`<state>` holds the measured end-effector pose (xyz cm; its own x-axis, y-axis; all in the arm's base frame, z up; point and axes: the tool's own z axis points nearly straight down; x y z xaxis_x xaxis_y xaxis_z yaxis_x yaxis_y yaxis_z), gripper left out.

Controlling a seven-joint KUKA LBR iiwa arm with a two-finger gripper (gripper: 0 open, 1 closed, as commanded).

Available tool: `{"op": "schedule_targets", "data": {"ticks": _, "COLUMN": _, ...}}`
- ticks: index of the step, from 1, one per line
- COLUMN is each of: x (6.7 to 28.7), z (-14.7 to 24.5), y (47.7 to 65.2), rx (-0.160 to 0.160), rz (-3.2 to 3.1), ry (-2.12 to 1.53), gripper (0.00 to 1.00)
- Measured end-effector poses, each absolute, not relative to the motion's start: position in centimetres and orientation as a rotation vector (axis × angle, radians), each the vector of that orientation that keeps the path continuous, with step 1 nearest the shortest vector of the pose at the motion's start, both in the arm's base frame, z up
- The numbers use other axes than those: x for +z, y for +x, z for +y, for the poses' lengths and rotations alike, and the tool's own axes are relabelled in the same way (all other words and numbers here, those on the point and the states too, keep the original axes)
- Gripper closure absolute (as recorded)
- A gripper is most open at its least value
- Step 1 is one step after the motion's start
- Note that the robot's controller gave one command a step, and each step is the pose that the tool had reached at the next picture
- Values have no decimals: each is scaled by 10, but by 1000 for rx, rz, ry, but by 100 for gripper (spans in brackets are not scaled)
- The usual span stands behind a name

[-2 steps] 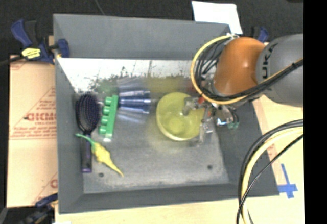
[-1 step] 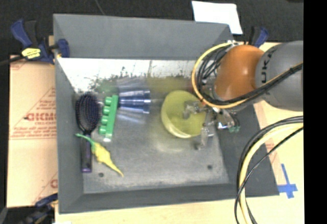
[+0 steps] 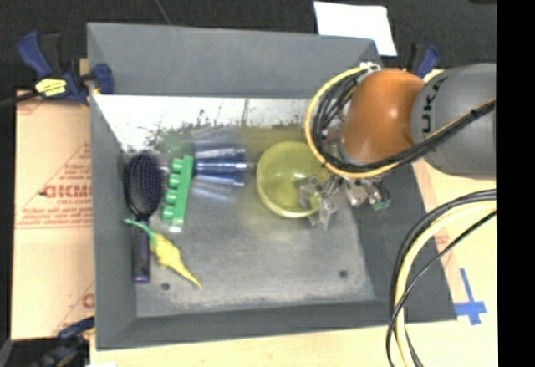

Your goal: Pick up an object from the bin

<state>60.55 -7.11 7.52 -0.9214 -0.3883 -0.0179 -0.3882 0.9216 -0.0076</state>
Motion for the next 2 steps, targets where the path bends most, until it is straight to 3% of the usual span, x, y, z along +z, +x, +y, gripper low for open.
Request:
{"op": "schedule_targets", "data": {"ticks": 1, "x": 75, "z": -71, "y": 606, "rx": -5, "rz": 3061, "ry": -617, "gripper": 100}}
{"op": "schedule_targets", "data": {"ticks": 2, "x": 99, "z": -71, "y": 605, "rx": -6, "rz": 3060, "ry": -615, "gripper": 100}}
